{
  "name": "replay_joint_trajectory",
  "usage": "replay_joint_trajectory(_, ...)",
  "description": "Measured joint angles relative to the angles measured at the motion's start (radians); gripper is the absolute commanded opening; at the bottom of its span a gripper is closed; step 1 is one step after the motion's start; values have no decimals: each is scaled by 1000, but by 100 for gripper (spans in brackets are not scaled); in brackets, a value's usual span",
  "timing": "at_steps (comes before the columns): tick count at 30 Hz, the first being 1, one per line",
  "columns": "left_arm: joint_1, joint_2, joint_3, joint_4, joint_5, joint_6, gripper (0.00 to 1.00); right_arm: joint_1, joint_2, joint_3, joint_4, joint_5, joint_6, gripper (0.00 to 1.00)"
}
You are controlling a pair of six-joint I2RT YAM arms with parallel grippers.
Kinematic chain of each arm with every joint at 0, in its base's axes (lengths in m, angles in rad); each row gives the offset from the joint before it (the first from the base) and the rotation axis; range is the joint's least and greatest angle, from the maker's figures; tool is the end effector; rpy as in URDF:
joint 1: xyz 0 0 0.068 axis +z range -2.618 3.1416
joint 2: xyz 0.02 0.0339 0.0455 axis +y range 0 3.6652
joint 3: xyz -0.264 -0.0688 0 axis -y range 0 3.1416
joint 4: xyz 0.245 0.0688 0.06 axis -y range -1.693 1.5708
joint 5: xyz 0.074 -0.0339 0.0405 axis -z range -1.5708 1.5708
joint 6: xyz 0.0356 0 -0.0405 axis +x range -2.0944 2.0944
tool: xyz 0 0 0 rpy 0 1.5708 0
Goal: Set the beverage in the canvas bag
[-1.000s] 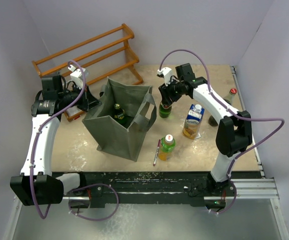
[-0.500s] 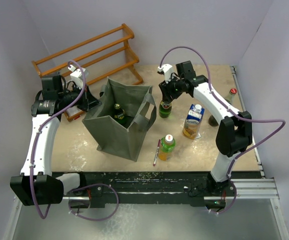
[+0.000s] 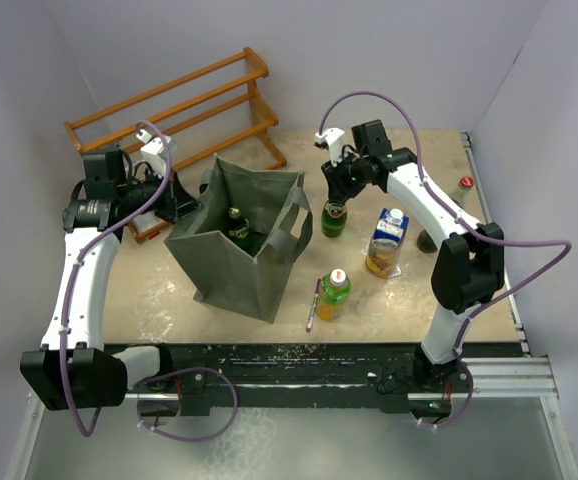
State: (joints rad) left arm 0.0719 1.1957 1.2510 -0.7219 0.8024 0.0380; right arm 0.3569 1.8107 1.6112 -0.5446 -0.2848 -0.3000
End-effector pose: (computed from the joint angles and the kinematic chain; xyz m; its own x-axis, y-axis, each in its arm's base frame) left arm 0.2434 -0.0081 0.3715 -0.5968 -0.0165 -0.8022 0.5368 0.7349 -0.4144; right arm 0.3847 0.1541 0.3069 -0.4500 -0.4705 -0.7591 -0.6929 0.7202 -0.0356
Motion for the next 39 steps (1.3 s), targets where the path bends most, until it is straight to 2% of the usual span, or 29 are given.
replay_joint_trajectory(9, 0, 16, 7, 2, 0, 1, 0, 0, -50, 173, -109, 40, -5, 0)
replay_joint_trajectory(16, 0, 28, 16, 3, 0, 1, 0, 22, -98, 536, -157, 73, -7, 0)
replay_joint_trajectory(22, 0, 38, 21, 3, 0, 0, 0, 163, -103, 747, -155, 113, -31, 0)
replay_joint_trajectory(31, 0, 46, 28, 5, 0, 0, 0, 388, -99, 832, -176, 81, -5, 0)
replay_joint_trajectory(39, 0, 46, 28, 4, 0, 0, 0, 428, -41, 824, -173, -19, 61, 0)
